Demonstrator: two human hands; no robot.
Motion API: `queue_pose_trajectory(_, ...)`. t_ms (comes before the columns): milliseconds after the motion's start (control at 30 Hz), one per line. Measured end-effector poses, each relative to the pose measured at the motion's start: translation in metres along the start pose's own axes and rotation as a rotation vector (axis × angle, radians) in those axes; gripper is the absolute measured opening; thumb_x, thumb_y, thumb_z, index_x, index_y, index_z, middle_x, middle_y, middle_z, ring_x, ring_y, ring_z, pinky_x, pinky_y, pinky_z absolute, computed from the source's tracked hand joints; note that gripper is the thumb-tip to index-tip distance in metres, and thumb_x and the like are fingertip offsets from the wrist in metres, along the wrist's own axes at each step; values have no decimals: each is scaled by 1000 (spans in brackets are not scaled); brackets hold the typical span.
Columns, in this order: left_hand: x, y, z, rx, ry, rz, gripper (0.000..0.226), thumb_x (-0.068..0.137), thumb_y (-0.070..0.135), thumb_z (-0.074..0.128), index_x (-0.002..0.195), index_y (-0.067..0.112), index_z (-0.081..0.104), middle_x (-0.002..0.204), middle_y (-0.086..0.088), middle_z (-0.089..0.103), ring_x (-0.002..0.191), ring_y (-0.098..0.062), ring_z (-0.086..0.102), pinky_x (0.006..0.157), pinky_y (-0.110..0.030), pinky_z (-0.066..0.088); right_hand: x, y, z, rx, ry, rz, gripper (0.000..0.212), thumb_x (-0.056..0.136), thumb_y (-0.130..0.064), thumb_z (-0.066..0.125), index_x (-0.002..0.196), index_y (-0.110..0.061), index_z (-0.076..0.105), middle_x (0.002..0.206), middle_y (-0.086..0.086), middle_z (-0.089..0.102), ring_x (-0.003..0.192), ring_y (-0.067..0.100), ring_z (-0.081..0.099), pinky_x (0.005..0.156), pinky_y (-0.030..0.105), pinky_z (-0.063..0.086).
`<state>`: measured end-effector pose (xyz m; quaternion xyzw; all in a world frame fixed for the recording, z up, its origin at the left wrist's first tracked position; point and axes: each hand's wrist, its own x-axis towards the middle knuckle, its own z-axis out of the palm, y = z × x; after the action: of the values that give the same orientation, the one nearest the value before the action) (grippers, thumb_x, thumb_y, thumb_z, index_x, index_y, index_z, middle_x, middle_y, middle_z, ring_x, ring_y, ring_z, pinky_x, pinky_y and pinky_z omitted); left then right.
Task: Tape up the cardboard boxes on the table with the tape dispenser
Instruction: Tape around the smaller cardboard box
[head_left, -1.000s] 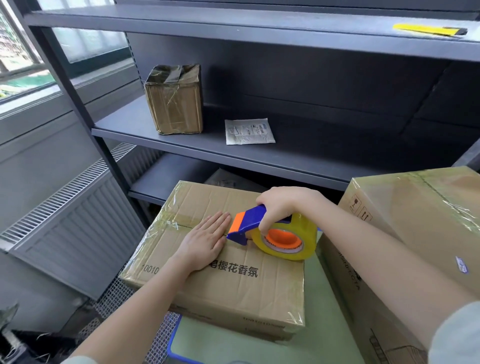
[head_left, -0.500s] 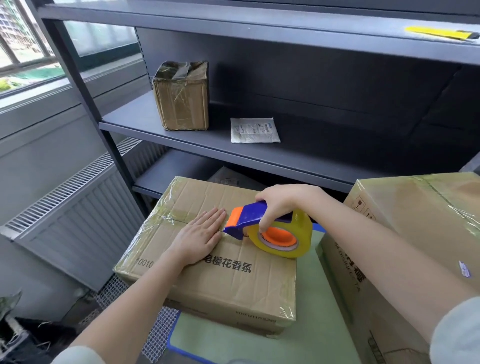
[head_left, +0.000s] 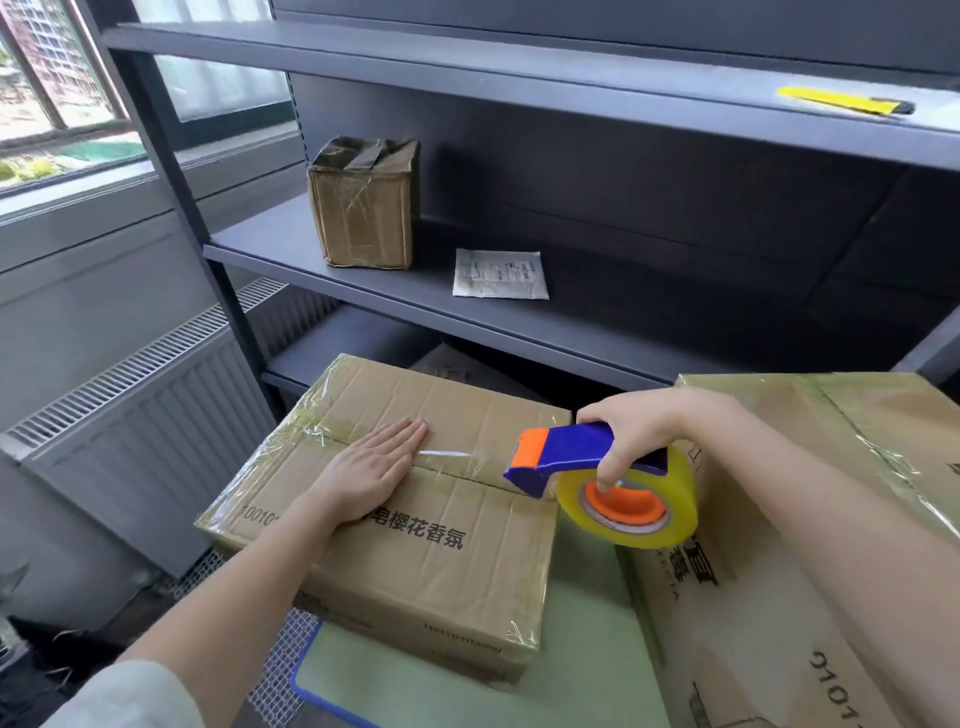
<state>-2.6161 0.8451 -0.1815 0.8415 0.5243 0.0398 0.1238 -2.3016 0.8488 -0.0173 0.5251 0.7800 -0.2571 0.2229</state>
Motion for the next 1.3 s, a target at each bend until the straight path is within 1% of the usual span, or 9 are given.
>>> queue_pose_trajectory(100,3,6,-2,30,-17,-28,93,70,76,-22,147,24,-9,155,14,-5,138,3,-13,109,-13,-15,-4,9,15,26,21,-8,52,73,-37,77,110,-27,41,105,-6,52,93,13,54,67,18,48)
queue_pose_trajectory(233,11,33,-4,35,-85,-165,57,101,43,7,149,17,-8,157,5,-9,143,-6,-13,115,-23,-11,-3,13,16,-13,51,-48,54,74,-39,77,113,-25,42,108,-5,51,97,13,53,69,19,47)
queue_pose_trajectory(400,40,93,12,25,-81,-204,57,103,36,11,149,10,-9,158,-4,-12,144,-12,-13,117,-31,-9,-2,14,8,7,55,-67,53,74,-37,77,111,-26,41,107,-6,51,93,12,53,66,17,47)
queue_pose_trajectory(533,42,108,30,91,45,-181,60,98,44,0,150,15,-8,158,3,-10,144,-9,-12,117,-30,-10,5,11,12,-30,32,-62,61,74,-38,77,121,-22,42,112,-4,51,100,15,53,71,21,48)
queue_pose_trajectory(633,39,103,31,99,70,-155,84,75,51,-21,150,16,-7,158,5,-8,144,-8,-12,116,-28,-11,6,11,13,-10,29,-60,63,74,-37,77,124,-20,42,111,-4,49,99,14,52,71,20,47)
queue_pose_trajectory(800,36,100,30,125,68,-135,88,71,51,-23,150,16,-7,158,5,-9,144,-9,-12,113,-26,-14,5,11,19,2,24,-45,62,75,-38,76,124,-19,42,114,-1,51,100,14,52,75,22,49)
queue_pose_trajectory(900,33,93,28,137,49,-111,88,71,53,-24,150,16,-9,158,6,-9,144,-8,-13,111,-25,-16,5,7,26,27,33,-49,61,75,-38,76,123,-19,42,110,-4,50,98,14,52,71,20,47)
queue_pose_trajectory(1067,18,67,20,129,-24,-49,110,55,68,-44,149,19,-12,157,8,-12,134,0,-22,112,-24,-17,9,-12,32,84,49,-88,54,75,-42,75,114,-21,45,107,-2,54,95,14,55,73,23,49)
queue_pose_trajectory(1300,13,63,14,93,-29,-51,116,52,72,-44,149,19,-9,158,6,-8,143,-6,-13,113,-23,-14,-1,-21,43,89,60,-54,53,74,-42,74,114,-19,47,107,0,56,93,16,57,74,27,51)
